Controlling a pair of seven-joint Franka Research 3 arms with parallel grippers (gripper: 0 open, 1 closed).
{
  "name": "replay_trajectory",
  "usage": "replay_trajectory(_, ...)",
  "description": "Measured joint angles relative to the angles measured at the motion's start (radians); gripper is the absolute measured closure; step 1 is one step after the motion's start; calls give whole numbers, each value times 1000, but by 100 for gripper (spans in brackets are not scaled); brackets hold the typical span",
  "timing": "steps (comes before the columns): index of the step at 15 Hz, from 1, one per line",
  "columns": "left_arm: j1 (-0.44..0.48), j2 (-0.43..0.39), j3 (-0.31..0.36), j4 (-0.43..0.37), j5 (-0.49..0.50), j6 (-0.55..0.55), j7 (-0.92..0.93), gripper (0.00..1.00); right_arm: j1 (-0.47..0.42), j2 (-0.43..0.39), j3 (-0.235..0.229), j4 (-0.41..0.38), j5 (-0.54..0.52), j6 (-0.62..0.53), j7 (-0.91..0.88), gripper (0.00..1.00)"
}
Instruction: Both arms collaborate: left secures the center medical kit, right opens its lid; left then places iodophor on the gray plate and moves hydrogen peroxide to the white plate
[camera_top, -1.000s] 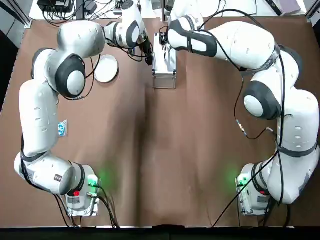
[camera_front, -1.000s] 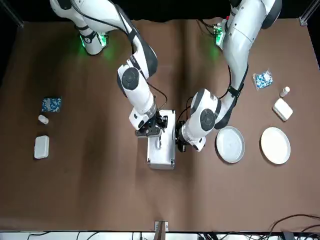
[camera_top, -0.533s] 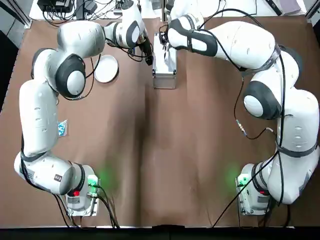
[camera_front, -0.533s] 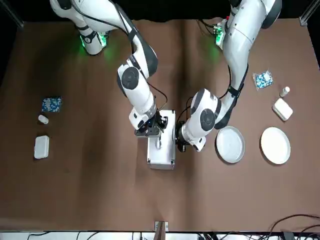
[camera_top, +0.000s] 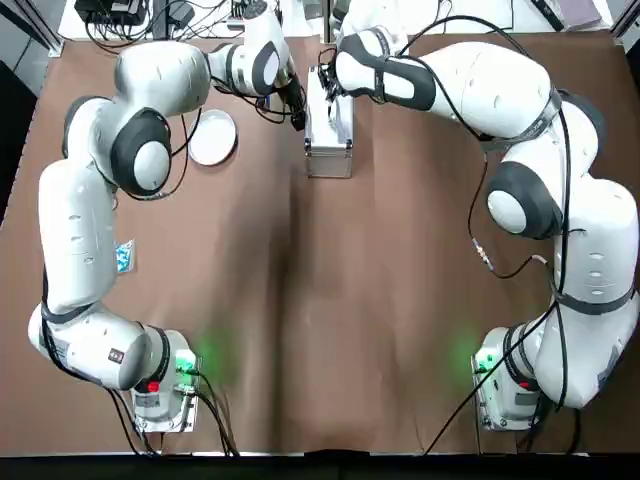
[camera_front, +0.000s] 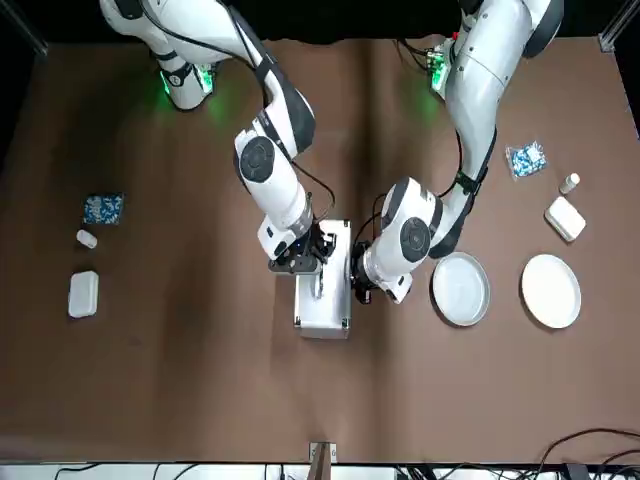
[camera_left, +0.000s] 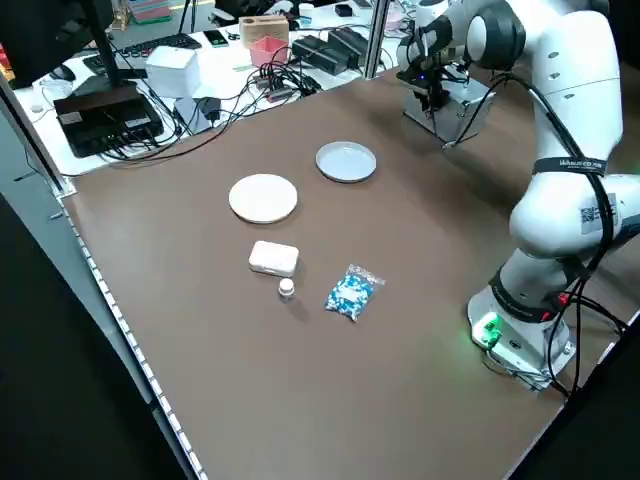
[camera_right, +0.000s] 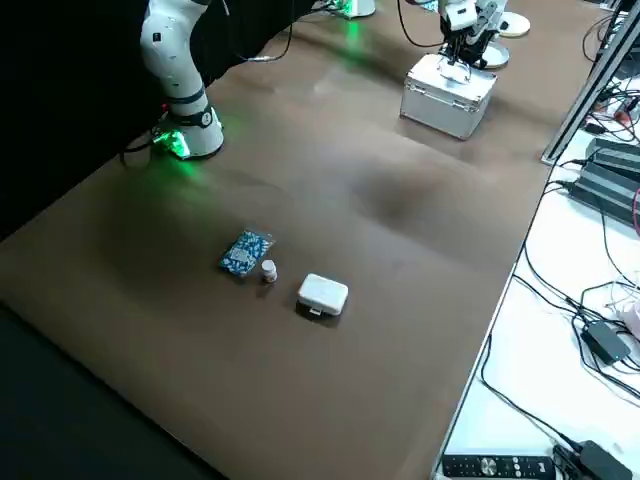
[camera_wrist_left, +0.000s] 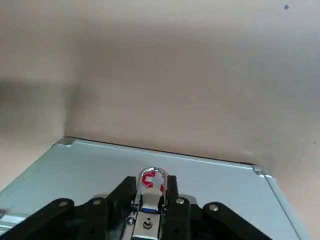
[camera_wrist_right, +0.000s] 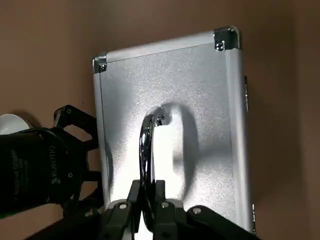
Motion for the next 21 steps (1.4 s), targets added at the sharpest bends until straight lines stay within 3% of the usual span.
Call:
replay_trajectory(11,0,0,0,0,0,0,0,68,-4,0,-6,2,27,-16,0,87)
replay_trajectory(21,-1,-1,-1,2,0,-1,0,68,-52,3,-6,84,51,-204,-3,87)
